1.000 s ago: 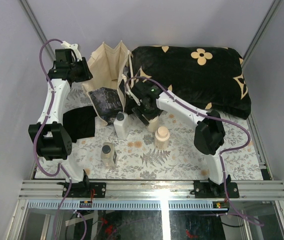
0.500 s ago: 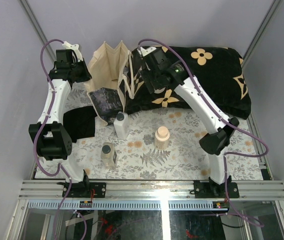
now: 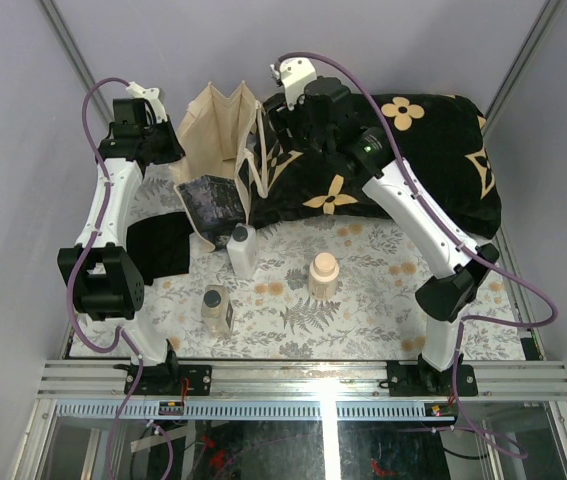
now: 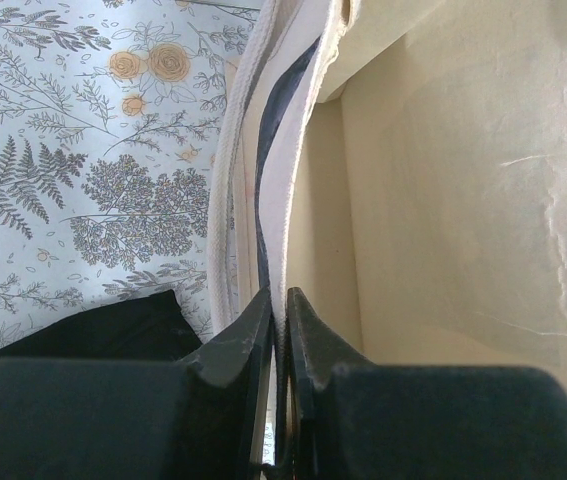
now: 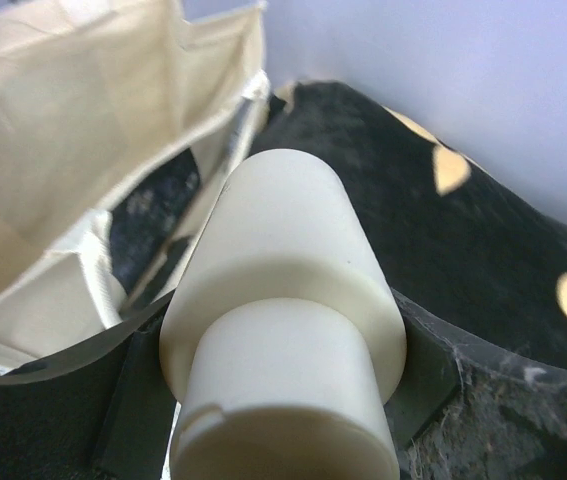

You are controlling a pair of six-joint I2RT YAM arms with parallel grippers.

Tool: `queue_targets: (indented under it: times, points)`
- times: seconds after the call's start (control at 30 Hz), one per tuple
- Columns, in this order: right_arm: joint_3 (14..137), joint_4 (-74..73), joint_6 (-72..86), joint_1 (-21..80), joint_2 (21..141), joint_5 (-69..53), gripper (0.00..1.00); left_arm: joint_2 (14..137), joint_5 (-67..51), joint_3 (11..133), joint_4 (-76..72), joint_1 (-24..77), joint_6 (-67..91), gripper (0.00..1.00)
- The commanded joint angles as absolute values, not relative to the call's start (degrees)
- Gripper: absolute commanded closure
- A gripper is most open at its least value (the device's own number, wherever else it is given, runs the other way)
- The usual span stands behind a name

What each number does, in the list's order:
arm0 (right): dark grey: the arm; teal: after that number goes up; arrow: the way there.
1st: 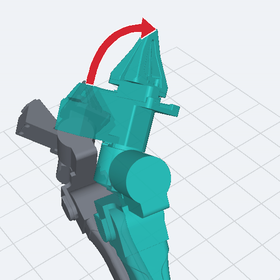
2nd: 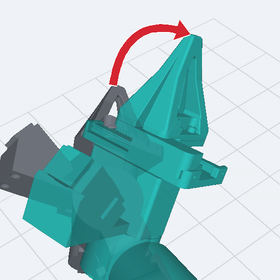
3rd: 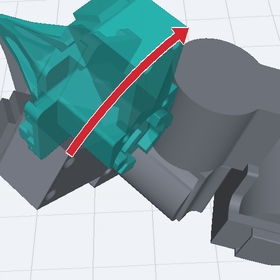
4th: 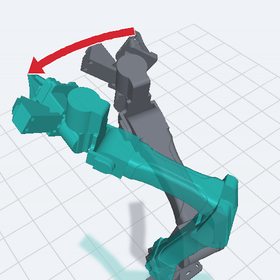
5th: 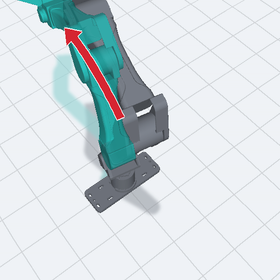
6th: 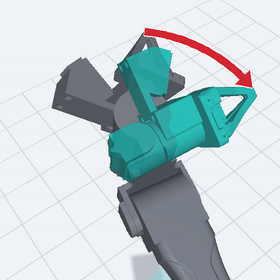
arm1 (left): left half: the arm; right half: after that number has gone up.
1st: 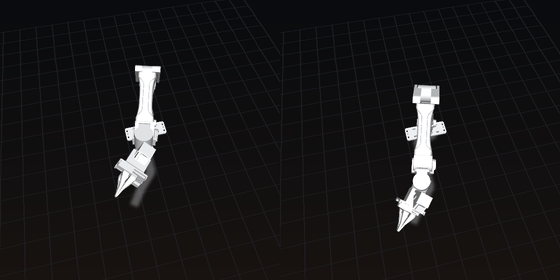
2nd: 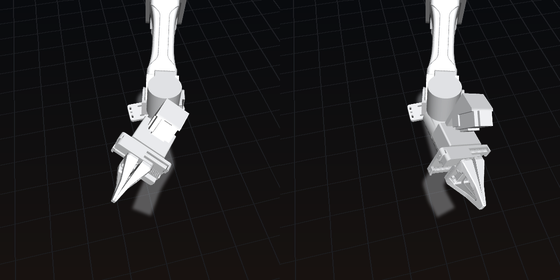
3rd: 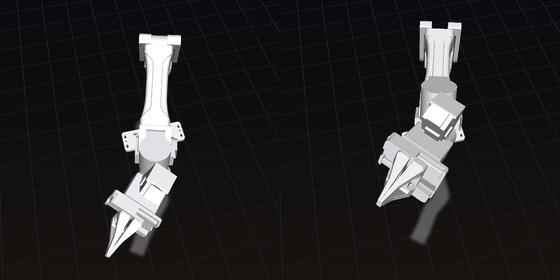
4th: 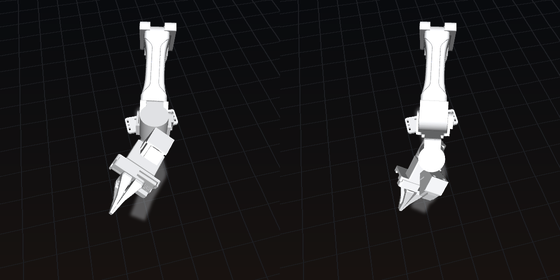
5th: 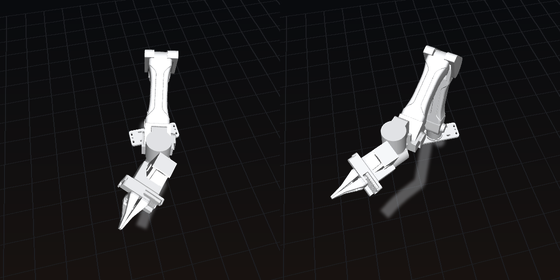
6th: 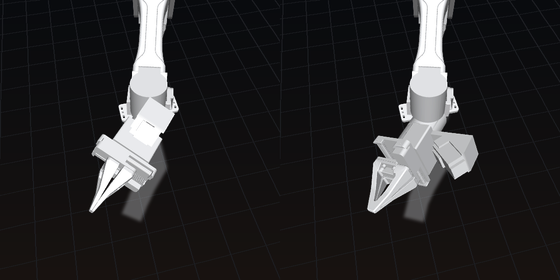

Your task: Place the personal care products into the canvas bag

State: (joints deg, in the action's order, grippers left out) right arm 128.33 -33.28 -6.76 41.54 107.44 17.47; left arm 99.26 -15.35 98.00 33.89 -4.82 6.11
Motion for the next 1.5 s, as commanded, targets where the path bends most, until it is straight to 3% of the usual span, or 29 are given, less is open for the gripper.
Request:
queue_targets:
  times: [0.0,0.23,0.33,0.6,1.07,1.47]
  points:
    - [128.4,-11.7,-8.1,42.0,104.1,6.6,1.00,98.8,-16.5,97.9,31.2,-4.2,5.1,0.92]
    - [140.4,-10.6,-4.7,43.4,113.8,-6.3,1.00,99.3,-17.1,97.8,31.0,-3.6,5.7,0.95]
    - [140.8,-9.0,-2.4,44.1,116.6,-9.1,1.00,98.9,-16.2,97.1,30.7,-2.3,5.8,0.99]
    - [141.1,-9.6,0.2,45.4,122.0,-11.5,1.00,97.8,-13.8,95.3,30.1,0.5,5.7,0.99]
    - [144.2,-17.4,-5.9,47.2,130.9,-7.6,1.00,92.8,-7.5,93.8,33.3,0.5,3.3,1.00]
    - [142.9,-23.2,-16.9,49.4,135.3,2.4,1.00,83.7,-8.7,86.7,34.6,0.5,4.8,1.00]
